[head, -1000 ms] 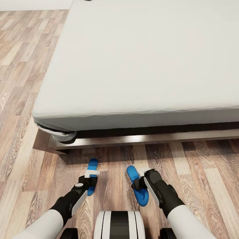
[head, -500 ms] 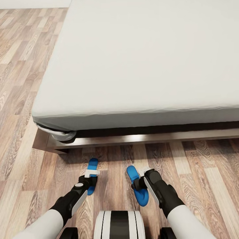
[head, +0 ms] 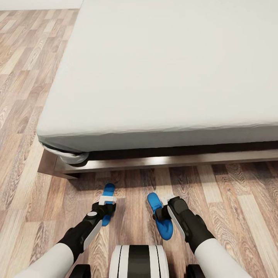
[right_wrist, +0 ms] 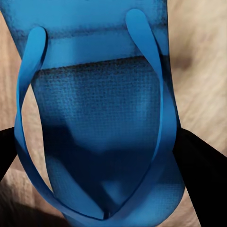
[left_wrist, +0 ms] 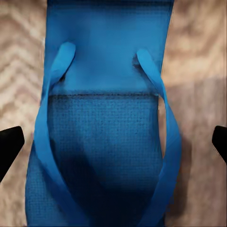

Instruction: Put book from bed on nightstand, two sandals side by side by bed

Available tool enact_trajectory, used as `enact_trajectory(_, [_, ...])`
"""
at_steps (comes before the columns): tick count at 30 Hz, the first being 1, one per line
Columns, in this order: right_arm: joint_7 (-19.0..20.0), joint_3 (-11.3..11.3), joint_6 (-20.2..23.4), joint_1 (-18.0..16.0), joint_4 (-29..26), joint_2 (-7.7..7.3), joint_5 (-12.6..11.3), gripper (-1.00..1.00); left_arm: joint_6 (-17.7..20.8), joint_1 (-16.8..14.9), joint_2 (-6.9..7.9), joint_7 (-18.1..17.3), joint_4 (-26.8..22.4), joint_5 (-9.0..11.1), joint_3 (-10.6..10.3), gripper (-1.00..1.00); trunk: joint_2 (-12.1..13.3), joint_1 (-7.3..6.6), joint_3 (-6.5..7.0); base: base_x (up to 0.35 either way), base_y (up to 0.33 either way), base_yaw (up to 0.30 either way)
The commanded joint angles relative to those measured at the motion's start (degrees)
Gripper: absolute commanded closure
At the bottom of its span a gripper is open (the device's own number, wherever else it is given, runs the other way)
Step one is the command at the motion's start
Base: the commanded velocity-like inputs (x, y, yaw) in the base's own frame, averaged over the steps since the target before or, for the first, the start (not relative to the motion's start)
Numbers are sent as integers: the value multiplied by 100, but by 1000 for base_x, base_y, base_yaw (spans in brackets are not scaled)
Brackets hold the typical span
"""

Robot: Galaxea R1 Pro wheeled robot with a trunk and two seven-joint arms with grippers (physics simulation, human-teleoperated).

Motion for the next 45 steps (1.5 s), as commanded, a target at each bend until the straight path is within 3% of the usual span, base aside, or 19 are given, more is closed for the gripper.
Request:
enact_trajectory(1, [13, 3, 24, -2, -5, -1, 3, 100, 24, -2, 9, 54, -21, 55, -45, -100, -1, -1, -3, 0, 0, 0])
enact_trajectory(13, [13, 7, 27, -2, -5, -1, 3, 100, 24, 0, 5, 54, -48, 55, -47, -100, -1, -1, -3, 0, 0, 0])
enact_trajectory(17, [13, 10, 31, -2, -5, -1, 3, 100, 24, 0, 5, 54, -44, 55, -47, -100, 4, -11, 85, 0, 0, 0])
enact_trajectory(25, [13, 10, 32, -2, -5, -1, 3, 100, 24, 0, 7, 54, -45, 55, -47, -100, 4, -11, 85, 0, 0, 0])
enact_trajectory(35, [13, 11, 35, -2, -5, -1, 3, 100, 32, 0, 3, 54, -34, 55, -47, -100, 17, -37, 307, 0, 0, 0])
enact_trajectory(39, [11, 5, 40, -2, 2, -1, 8, 100, 33, 0, 2, 54, -28, 55, -67, -100, 17, -37, 307, 0, 0, 0])
enact_trajectory(45, [6, -4, 32, -2, 7, -7, 9, 100, 33, 6, -2, 61, -24, 55, -80, -100, 24, -50, 418, 0, 0, 0])
